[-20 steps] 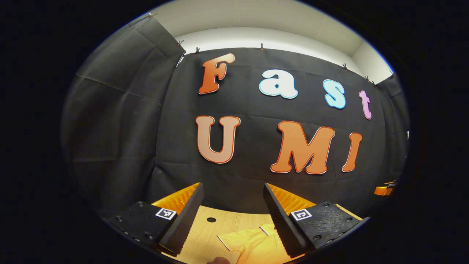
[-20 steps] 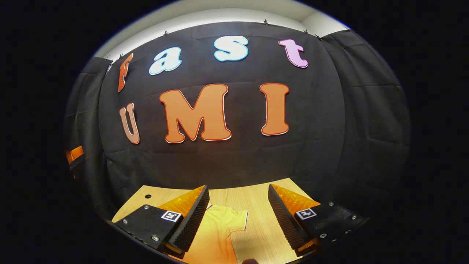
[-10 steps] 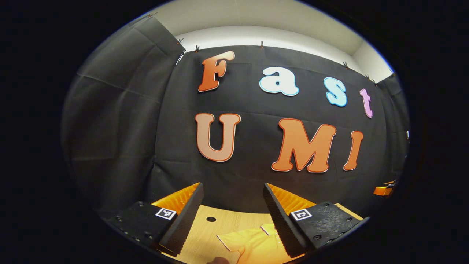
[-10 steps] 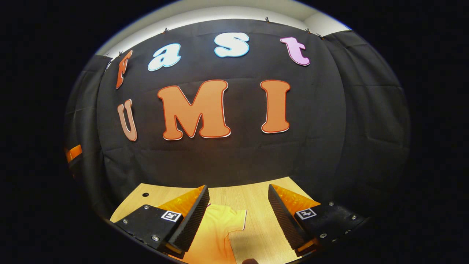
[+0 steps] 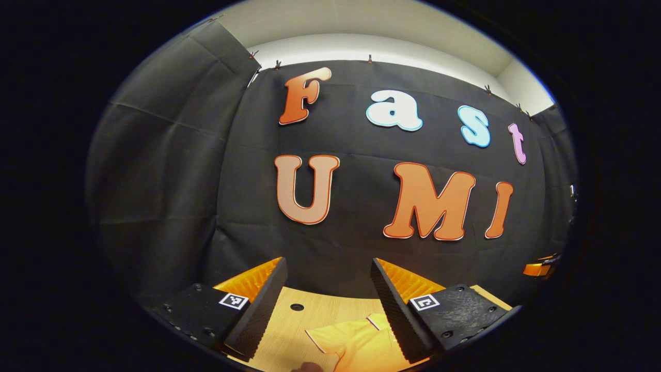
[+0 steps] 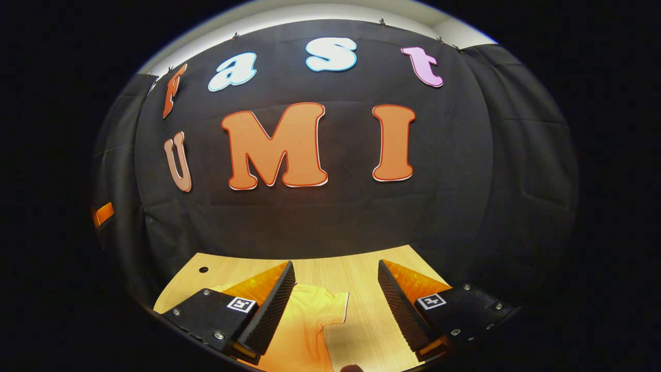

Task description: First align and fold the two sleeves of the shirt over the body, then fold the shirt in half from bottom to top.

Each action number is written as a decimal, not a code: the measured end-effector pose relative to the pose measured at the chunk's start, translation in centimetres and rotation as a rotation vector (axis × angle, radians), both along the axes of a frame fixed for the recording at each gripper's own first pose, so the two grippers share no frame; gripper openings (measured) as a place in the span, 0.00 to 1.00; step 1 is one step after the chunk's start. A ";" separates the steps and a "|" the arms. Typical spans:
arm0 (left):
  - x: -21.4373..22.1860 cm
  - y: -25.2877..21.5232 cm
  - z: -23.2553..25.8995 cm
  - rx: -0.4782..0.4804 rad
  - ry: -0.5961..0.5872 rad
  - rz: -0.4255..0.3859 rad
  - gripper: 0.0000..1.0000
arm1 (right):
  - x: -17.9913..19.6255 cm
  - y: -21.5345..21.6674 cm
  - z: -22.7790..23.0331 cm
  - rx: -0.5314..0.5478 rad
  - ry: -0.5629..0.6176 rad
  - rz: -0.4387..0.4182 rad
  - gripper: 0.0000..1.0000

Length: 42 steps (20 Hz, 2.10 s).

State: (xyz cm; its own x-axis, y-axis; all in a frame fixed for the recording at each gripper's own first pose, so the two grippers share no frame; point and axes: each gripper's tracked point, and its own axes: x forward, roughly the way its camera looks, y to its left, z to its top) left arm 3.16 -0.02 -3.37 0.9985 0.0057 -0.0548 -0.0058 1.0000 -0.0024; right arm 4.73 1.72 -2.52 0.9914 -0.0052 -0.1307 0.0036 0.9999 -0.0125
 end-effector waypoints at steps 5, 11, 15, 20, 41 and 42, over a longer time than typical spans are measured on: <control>0.6 0.7 -0.7 -0.002 0.012 0.015 0.98 | 1.9 0.7 -1.8 0.015 0.079 0.016 0.98; 1.4 1.6 -1.7 0.000 0.033 0.035 0.98 | 5.5 0.7 -5.2 0.067 0.226 0.021 0.98; 1.7 2.5 -2.4 0.003 0.047 0.059 0.98 | 7.8 -0.4 -9.4 0.097 0.411 -0.021 0.98; 1.7 3.6 -2.7 0.022 0.062 0.099 0.98 | 12.0 -1.0 -14.2 0.139 0.573 -0.032 0.98; 1.7 7.2 -7.7 0.018 0.167 0.207 0.98 | 18.7 -1.9 -35.1 0.043 1.102 -0.098 0.99; 1.9 7.3 -7.7 0.019 0.168 0.207 0.98 | 18.6 -1.7 -35.5 0.038 1.109 -0.095 0.99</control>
State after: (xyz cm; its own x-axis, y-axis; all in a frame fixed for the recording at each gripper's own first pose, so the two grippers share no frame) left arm 5.06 7.32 -11.10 0.9528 0.2116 -0.2175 -0.2091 0.9773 0.0350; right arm 23.30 0.01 -38.01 0.3210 -0.0523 -0.9456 0.0865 0.9959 -0.0257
